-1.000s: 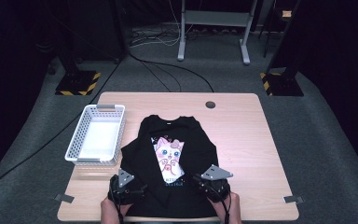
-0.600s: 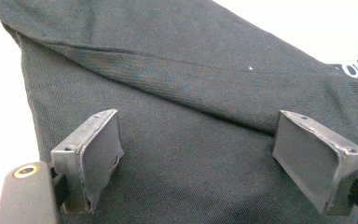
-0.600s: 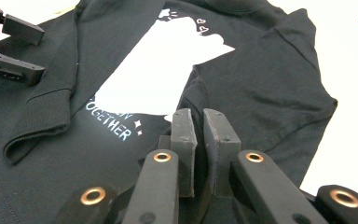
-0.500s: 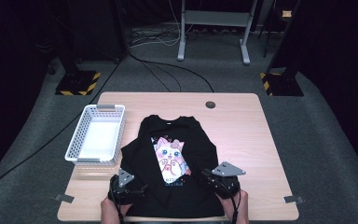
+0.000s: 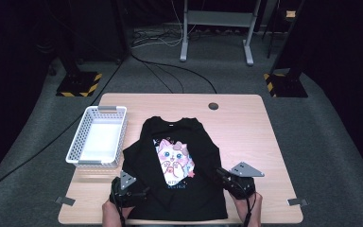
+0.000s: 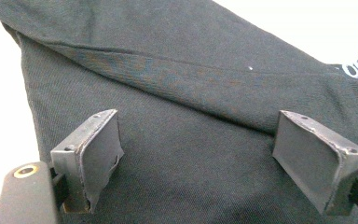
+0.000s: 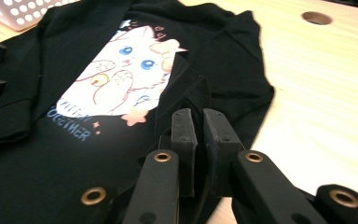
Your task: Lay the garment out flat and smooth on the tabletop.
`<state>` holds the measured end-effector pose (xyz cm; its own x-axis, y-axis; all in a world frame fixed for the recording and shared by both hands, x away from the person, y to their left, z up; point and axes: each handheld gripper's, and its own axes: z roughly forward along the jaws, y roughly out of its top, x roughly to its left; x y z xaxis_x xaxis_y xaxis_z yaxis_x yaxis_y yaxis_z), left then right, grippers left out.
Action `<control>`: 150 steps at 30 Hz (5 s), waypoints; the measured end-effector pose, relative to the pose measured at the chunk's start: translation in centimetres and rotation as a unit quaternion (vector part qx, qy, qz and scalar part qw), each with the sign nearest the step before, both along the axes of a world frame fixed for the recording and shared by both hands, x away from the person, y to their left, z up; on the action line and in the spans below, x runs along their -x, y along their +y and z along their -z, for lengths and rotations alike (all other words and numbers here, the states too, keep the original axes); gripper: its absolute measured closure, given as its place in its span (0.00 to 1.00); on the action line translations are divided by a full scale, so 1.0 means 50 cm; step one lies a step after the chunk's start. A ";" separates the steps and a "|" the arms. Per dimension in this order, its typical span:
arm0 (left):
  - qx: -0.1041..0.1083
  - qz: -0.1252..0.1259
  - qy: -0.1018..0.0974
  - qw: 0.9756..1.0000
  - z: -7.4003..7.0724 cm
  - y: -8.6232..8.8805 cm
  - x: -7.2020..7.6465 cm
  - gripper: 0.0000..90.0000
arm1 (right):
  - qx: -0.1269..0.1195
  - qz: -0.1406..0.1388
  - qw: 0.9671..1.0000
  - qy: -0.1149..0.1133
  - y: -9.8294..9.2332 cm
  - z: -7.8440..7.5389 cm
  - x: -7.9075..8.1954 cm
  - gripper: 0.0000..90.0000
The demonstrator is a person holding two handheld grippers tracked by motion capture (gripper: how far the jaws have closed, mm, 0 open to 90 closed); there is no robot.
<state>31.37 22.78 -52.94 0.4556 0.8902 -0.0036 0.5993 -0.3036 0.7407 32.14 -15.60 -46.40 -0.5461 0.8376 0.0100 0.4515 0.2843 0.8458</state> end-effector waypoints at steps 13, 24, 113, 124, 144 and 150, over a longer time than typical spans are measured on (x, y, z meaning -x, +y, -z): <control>0.000 0.000 0.000 1.000 0.000 0.000 0.000 0.17 | -0.011 0.027 1.000 -0.006 -0.039 -0.003 0.005 0.92; 0.000 0.000 0.000 1.000 0.000 0.000 0.000 0.17 | -0.032 0.061 0.998 -0.011 -0.089 -0.006 0.006 0.92; 0.000 -0.003 0.000 1.000 0.000 -0.002 0.000 0.16 | -0.009 0.008 0.996 0.084 0.008 0.111 -0.083 0.00; -0.002 0.000 0.003 1.000 0.001 -0.013 -0.001 0.13 | 0.072 -0.022 0.994 0.083 0.060 0.128 -0.103 0.00; -0.004 0.001 0.004 1.000 0.000 -0.091 -0.008 0.12 | 0.062 0.005 0.994 0.092 -0.039 0.128 -0.122 0.00; -0.004 0.006 0.003 1.000 0.000 -0.104 -0.009 0.12 | 0.060 0.011 0.994 0.093 -0.064 0.127 -0.126 0.00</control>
<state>31.81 17.56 -52.93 0.4661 0.8848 0.0009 0.6004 -0.3170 0.7342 38.45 -18.78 -52.77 -0.5256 0.8507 0.0077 0.6039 0.3667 0.7077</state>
